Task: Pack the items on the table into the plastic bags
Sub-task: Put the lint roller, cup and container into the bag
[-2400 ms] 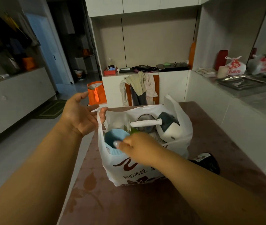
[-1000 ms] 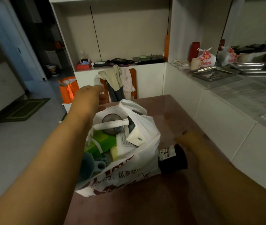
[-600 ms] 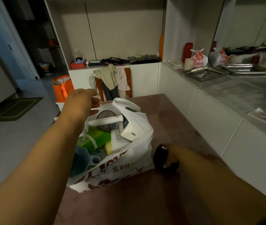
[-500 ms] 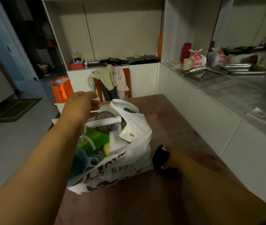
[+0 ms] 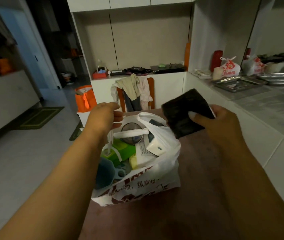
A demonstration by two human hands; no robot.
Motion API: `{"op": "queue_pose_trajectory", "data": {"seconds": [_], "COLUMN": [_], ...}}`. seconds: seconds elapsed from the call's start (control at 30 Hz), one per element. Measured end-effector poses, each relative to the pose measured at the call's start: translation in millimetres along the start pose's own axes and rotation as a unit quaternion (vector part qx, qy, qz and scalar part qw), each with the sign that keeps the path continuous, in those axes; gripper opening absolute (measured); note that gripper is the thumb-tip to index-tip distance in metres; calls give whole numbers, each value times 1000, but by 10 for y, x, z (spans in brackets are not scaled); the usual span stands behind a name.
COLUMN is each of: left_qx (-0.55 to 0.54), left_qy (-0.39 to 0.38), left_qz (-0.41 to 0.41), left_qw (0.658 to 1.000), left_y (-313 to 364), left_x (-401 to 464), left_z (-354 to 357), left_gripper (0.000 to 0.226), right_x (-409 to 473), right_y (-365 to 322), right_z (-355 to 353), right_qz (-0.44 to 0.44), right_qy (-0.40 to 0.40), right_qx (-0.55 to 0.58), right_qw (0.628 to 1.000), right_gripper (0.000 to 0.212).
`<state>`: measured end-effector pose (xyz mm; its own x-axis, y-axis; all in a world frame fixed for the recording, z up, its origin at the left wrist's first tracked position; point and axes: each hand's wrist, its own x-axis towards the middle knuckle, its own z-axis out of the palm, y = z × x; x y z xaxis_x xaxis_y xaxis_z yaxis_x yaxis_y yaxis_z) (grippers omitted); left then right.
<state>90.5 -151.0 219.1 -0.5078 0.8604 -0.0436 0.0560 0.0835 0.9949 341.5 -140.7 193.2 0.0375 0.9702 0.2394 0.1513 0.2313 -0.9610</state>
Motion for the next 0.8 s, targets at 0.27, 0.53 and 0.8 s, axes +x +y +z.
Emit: {"op": "queue_pose_trajectory", "data": {"seconds": [0.27,0.53,0.8], "left_qx": [16,397,463], "left_qy": [64,143,79], "left_qz": [96,28,-43], "left_qw": [993,906,882], "left_y": [74,-394,-528], "left_x": [-106,14,17], "left_z": [-400,-807,-772], "left_gripper": [20,79,37], "right_x": [-196,-234,-100], "right_y": [79,250,139], "right_z": [1106,1204,1243], "right_qz": [-82,-211,-86], "right_qy": [-230,-34,-88], "right_qx": [-289,-438,-416], "right_qw": [926,873,901], "right_gripper": [34,84,120]}}
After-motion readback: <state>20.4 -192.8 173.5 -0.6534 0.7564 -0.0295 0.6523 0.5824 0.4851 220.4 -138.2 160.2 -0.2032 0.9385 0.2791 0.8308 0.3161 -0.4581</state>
